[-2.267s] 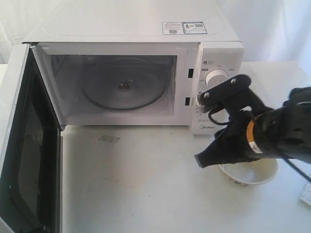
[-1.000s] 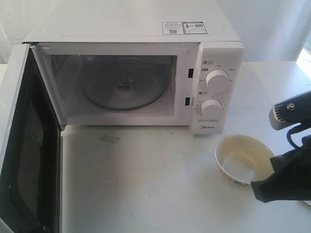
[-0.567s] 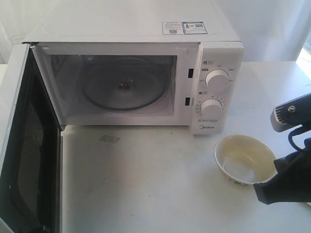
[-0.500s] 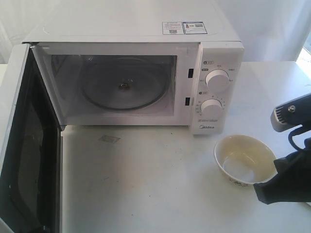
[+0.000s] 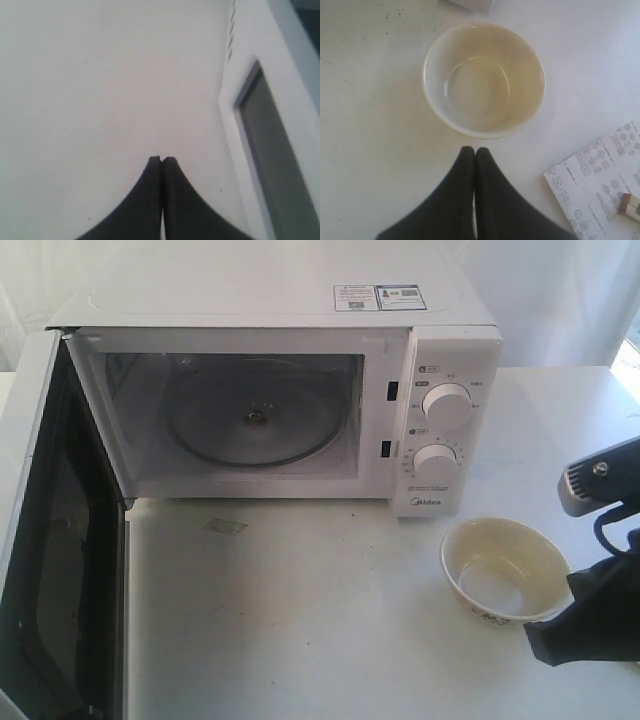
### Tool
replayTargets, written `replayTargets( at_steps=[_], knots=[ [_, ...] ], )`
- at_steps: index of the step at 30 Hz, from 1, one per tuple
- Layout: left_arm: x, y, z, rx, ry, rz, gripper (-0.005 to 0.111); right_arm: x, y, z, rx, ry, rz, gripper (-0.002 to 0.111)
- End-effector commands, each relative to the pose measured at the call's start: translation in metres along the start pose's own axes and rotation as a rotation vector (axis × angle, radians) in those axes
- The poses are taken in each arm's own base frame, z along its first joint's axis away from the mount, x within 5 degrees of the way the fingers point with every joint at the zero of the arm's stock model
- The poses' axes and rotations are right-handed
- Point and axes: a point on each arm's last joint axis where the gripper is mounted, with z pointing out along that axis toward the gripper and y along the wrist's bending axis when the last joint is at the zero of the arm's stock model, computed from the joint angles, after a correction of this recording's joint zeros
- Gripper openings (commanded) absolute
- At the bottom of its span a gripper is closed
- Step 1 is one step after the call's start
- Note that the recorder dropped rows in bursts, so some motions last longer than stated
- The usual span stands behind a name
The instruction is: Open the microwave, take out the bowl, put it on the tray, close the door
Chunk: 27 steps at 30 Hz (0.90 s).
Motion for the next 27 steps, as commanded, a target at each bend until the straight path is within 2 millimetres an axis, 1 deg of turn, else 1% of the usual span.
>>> replayTargets(
  at_steps=[1, 2, 3, 4, 5, 6, 7, 8, 9, 10, 11, 12, 13, 15, 16, 20, 23, 27],
  knots=[
    [-0.002, -0.008, 0.012, 0.07, 0.102, -0.077, 0.0, 0.002, -0.001, 0.001, 0.014, 0.005, -0.014, 0.0],
    [0.001, -0.009, 0.019, 0.053, 0.211, -0.111, 0.0, 0.002, -0.001, 0.001, 0.014, 0.005, -0.014, 0.0],
    [0.003, -0.009, 0.023, 0.04, 0.279, -0.129, 0.0, 0.002, -0.001, 0.001, 0.014, 0.005, -0.014, 0.0],
    [0.006, -0.009, 0.033, 0.014, 0.396, -0.164, 0.0, 0.001, -0.001, 0.001, 0.011, 0.001, -0.014, 0.0],
    [0.006, -0.01, 0.038, 0.002, 0.452, -0.181, 0.0, 0.001, 0.0, 0.001, 0.008, -0.003, -0.014, 0.0],
    [0.004, -0.016, 0.05, 0.043, 0.523, -0.202, 0.0, 0.001, 0.0, 0.001, 0.008, -0.003, -0.014, 0.0],
    [0.002, -0.022, 0.057, 0.102, 0.564, -0.206, 0.0, 0.001, 0.0, 0.001, 0.008, -0.003, -0.014, 0.0],
    [-0.005, -0.041, 0.071, 0.32, 0.59, -0.139, 0.0, 0.001, 0.0, 0.001, 0.008, -0.003, -0.014, 0.0],
    [-0.014, -0.061, 0.077, 0.595, 0.557, -0.055, 0.0, 0.001, 0.0, 0.001, 0.008, -0.003, -0.014, 0.0],
    [-0.024, -0.079, 0.077, 0.893, 0.455, 0.09, 0.0, 0.001, 0.0, 0.001, 0.008, -0.003, -0.014, 0.0],
    [-0.034, -0.093, 0.072, 1.168, 0.304, 0.201, 0.0, 0.001, 0.0, 0.001, 0.008, -0.003, -0.014, 0.0],
    [-0.045, -0.101, 0.07, 1.329, 0.09, 0.281, 0.0, 0.001, -0.001, 0.001, 0.01, -0.003, -0.016, 0.0],
    [-0.05, -0.105, 0.064, 1.391, -0.019, 0.313, 0.0, 0.001, -0.001, 0.001, 0.015, -0.007, -0.022, 0.0],
    [-0.052, -0.105, 0.061, 1.404, -0.086, 0.358, 0.0, 0.0, -0.001, 0.001, 0.012, -0.015, -0.026, 0.0],
    [-0.051, -0.104, 0.061, 1.395, -0.091, 0.385, 0.0, -0.001, 0.0, 0.001, 0.007, -0.023, -0.027, 0.0],
    [-0.045, -0.102, 0.065, 1.35, -0.049, 0.447, 0.0, -0.009, 0.004, 0.0, -0.04, -0.11, -0.046, 0.0],
    [-0.044, -0.102, 0.066, 1.336, -0.019, 0.443, 0.0, -0.015, 0.009, 0.0, -0.081, -0.179, -0.063, 0.0],
    [-0.04, -0.1, 0.057, 1.318, -0.037, 0.478, 0.0, -0.026, 0.02, 0.003, -0.175, -0.286, -0.088, 0.0]
  ],
)
